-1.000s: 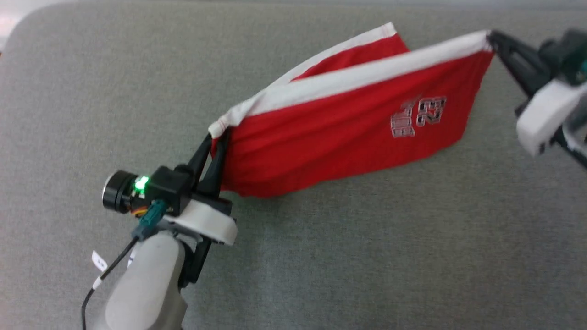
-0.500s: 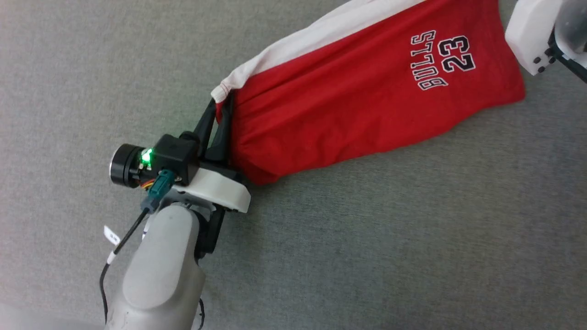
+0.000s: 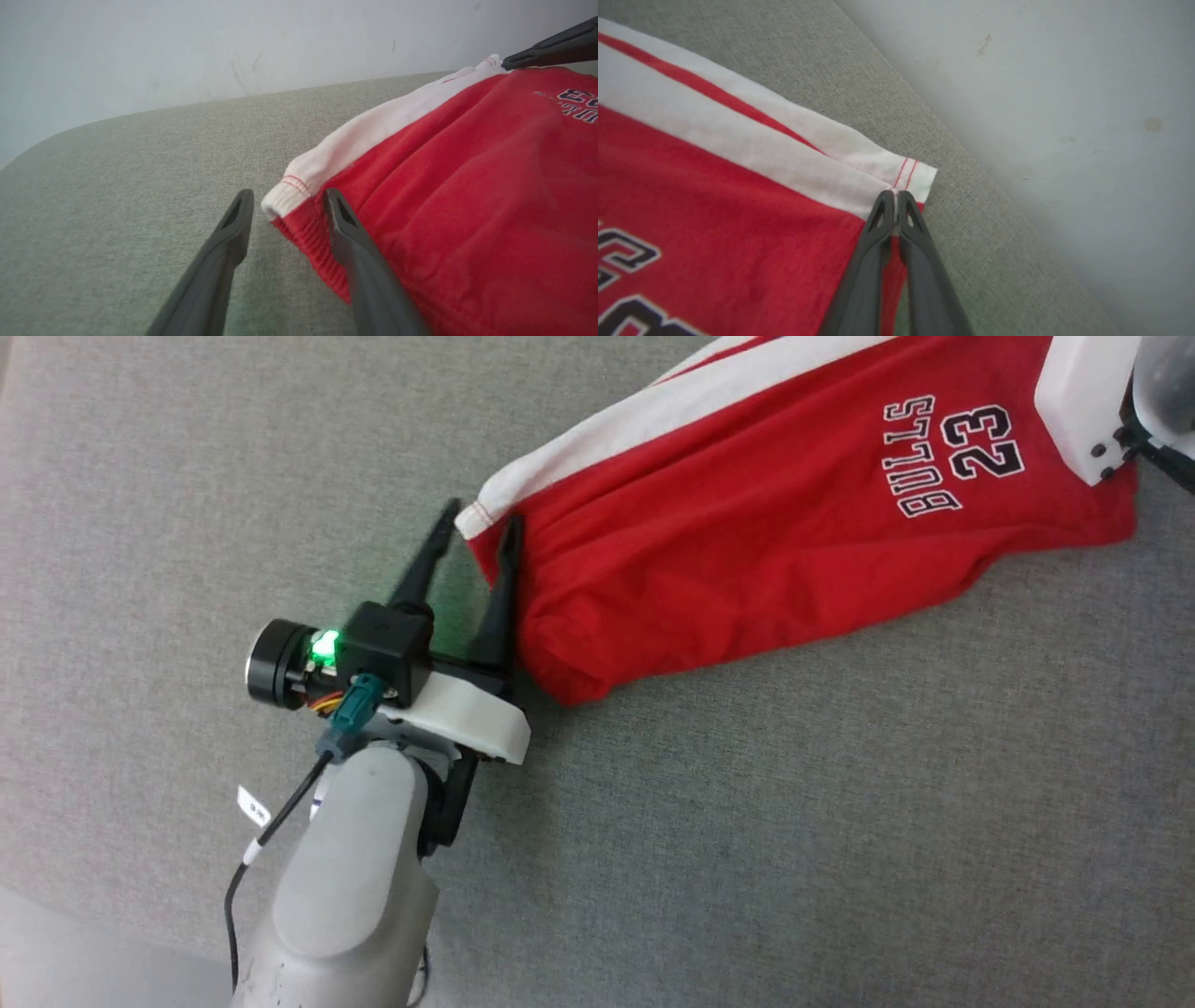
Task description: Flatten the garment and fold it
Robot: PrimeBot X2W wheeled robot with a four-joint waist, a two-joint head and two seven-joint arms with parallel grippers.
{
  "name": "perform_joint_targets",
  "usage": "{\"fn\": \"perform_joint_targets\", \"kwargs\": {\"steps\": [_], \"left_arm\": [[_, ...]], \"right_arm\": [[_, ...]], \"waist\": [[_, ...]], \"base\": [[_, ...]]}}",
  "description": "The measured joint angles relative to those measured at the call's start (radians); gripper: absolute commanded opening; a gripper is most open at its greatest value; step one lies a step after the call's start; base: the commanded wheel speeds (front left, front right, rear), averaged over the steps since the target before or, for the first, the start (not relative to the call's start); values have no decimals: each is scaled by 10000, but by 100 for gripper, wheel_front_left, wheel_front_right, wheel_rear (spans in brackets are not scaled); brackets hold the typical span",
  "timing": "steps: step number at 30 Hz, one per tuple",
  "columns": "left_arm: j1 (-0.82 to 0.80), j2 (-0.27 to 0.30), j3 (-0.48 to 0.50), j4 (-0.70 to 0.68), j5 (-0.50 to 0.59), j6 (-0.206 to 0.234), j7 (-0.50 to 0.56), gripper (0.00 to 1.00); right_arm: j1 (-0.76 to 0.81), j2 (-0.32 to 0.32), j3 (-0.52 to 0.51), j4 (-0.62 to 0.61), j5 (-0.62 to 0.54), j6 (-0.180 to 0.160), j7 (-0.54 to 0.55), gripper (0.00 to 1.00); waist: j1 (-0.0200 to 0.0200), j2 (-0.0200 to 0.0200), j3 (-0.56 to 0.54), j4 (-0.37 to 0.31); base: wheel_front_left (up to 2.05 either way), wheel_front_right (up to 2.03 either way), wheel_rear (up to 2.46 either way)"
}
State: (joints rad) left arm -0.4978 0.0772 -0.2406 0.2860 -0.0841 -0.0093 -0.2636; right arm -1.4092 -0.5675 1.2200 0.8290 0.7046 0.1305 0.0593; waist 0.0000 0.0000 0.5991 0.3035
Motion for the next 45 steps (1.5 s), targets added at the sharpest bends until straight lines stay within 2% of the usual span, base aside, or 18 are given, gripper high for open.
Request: {"fn": "perform_joint_targets", "kwargs": {"steps": [6,9,13,18,22,24,30,35,36,37,40,42,45], "left_arm": [[336,244,153,-709,431,221,33,100],[664,387,259,-1360,579,479,33,100],[1114,474,416,-2042,662,821,35,100],[1491,462,391,-2301,692,903,35,100],[1498,433,376,-2332,686,911,35,100],[1493,393,343,-2334,679,909,35,100],[1465,261,236,-2282,631,909,35,100],[1438,280,255,-2044,587,899,35,100],[1432,309,263,-1992,587,888,35,100],[1407,368,270,-1927,575,811,35,100],[1167,617,374,-1712,384,474,35,100],[912,886,370,-1348,288,90,59,100],[362,1365,311,-790,178,-518,654,100]], "right_arm": [[64,-173,244,-245,786,13,-330,100],[23,-564,424,-809,1101,12,182,100],[-15,-1258,520,-1948,1820,12,1990,100],[0,-2092,546,-3321,2895,12,5122,100],[314,-2316,552,-3883,3563,12,6717,100],[622,-2299,566,-3827,3799,12,6828,100],[1254,-1987,430,-2637,4111,12,6372,100],[1454,-1824,244,-2435,4073,8,6155,100],[1503,-1816,234,-2406,4056,4,6031,34],[1575,-1793,238,-2368,4048,-6,5873,0],[1814,-1622,334,-2337,4046,-4,5381,0],[1981,-1484,428,-2286,4046,-6,5016,0],[2231,-1396,506,-2222,4050,-2,4472,0]], "waist": [[0,0,-692,-46],[-1,0,-1121,-128],[-2,0,-1624,-237],[-4,0,-1954,-266],[-2,0,-1860,-159],[-2,0,-1766,-72],[-1,0,-1496,200],[-1,0,-1433,363],[-2,0,-1468,369],[-2,0,-1515,369],[-1,0,-1732,344],[1,0,-1939,298],[0,0,-2300,215]], "base": [[0,0,0],[0,0,0],[0,0,0],[0,0,0],[0,0,0],[0,0,0],[0,0,0],[0,0,0],[0,0,0],[0,0,0],[0,0,0],[0,0,0],[0,0,0]]}}
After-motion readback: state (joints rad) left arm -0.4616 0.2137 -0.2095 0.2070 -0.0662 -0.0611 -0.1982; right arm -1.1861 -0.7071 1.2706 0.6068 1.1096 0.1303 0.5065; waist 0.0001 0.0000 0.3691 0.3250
